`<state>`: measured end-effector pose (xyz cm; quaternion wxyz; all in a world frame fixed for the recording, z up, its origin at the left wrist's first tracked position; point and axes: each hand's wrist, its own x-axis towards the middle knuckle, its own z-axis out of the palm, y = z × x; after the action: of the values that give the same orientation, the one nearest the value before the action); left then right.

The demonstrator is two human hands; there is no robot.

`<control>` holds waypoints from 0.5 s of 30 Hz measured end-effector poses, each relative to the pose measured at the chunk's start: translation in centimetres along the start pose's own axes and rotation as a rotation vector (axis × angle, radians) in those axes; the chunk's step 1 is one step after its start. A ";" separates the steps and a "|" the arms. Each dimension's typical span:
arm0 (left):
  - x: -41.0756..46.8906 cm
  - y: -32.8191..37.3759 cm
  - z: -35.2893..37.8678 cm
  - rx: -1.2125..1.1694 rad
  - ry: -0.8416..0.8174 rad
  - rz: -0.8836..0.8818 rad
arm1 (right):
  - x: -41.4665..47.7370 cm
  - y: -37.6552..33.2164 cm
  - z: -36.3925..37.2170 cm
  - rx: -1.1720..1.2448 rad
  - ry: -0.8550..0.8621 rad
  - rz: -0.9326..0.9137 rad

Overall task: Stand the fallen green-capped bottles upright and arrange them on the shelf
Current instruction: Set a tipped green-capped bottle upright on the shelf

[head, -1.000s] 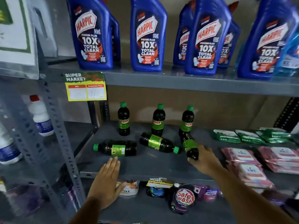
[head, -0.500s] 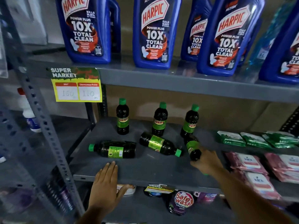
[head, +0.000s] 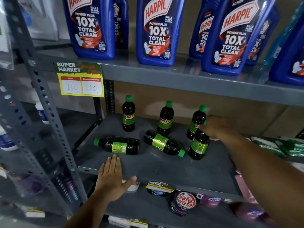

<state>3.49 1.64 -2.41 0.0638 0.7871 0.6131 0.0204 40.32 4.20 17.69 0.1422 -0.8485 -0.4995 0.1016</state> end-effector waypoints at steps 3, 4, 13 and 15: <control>0.3 0.2 -0.3 0.003 -0.058 -0.036 | -0.1 0.3 1.0 -0.095 0.046 -0.034; 0.4 0.3 -0.4 0.004 -0.079 -0.039 | -0.2 0.4 1.1 -0.109 0.067 -0.033; 1.0 0.5 -1.0 0.028 -0.202 -0.048 | 0.0 0.2 0.7 0.063 0.037 0.003; 1.0 0.5 -0.7 0.028 -0.170 -0.043 | -0.4 0.8 0.9 0.149 0.072 0.056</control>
<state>4.14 2.56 -1.68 0.1049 0.7736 0.6224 -0.0562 40.48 3.62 16.54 0.2200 -0.8523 -0.4612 0.1118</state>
